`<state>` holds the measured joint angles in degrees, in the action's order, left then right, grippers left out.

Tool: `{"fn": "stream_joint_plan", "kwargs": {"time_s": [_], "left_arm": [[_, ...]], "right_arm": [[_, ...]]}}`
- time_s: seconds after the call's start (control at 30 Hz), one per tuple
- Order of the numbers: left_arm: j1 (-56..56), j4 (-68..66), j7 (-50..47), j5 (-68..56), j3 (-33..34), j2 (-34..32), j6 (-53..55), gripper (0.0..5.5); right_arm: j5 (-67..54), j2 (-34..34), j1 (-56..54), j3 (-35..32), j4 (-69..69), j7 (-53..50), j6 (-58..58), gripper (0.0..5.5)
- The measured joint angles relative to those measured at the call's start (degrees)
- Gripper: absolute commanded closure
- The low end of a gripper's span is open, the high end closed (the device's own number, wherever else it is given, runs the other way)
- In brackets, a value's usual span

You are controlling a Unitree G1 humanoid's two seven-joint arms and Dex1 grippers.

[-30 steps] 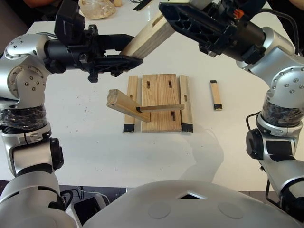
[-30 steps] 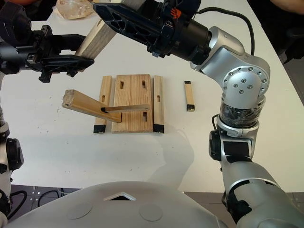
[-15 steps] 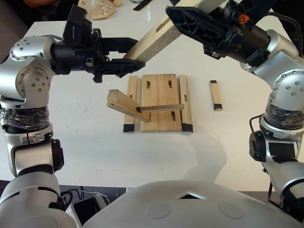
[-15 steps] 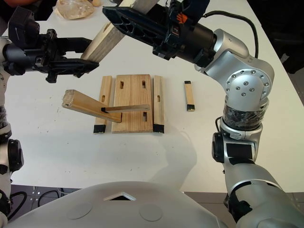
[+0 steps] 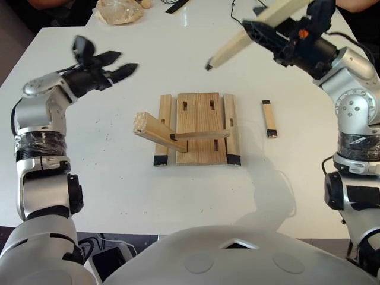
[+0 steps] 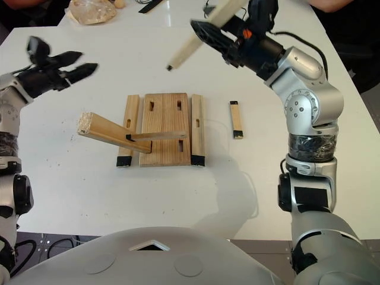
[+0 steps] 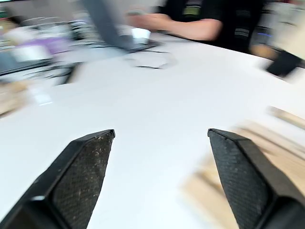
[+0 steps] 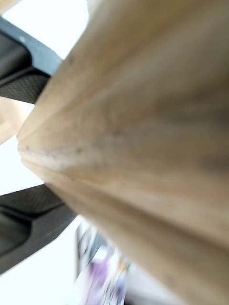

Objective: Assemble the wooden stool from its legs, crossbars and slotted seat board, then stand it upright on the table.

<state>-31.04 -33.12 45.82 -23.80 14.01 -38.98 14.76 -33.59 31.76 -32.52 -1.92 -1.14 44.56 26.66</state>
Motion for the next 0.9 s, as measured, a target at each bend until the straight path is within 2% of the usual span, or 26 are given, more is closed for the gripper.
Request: {"fn": "stream_joint_plan", "kwargs": {"time_s": [0.07, 0.17, 0.27, 0.37, 0.47, 0.6, 0.9], "left_arm": [[3.24, -0.1, -9.89, -0.01, 4.85, 3.61, -2.19, 1.88], [8.63, 4.54, -23.19, 2.91, 6.98, 9.83, -4.22, 1.88], [12.61, 12.0, -36.83, 0.28, 10.92, 22.1, -5.42, 1.88], [12.45, 16.31, -47.79, -3.54, 14.2, 31.45, -5.69, 1.88], [12.95, 22.54, -59.25, -6.04, 16.93, 39.91, -5.74, 1.88], [13.89, 26.19, -63.39, -8.36, 18.96, 41.97, -6.37, 1.88], [16.79, 28.06, -64.32, -8.21, 19.4, 41.99, -7.25, 1.88]], "right_arm": [[1.26, 1.02, 2.62, 0.7, -0.51, 2.36, -0.83, 3.4], [1.11, 1.66, 5.88, 1.73, -2.89, 5.54, -0.95, 3.4], [0.45, 2.85, 10.61, 1.71, -6.78, 8.34, -0.78, 3.4], [-0.44, 4.21, 14.33, 1.7, -10.4, 11.19, -0.17, 3.4], [-4.28, 8.43, 19.49, 1.74, -16.31, 18.85, 1.65, 3.4], [-5.72, 9.13, 21.06, 2.39, -18.22, 22.36, 1.98, 3.4], [-4.14, 7.03, 20.53, 4.77, -17.23, 23.02, -0.78, 3.4]]}}
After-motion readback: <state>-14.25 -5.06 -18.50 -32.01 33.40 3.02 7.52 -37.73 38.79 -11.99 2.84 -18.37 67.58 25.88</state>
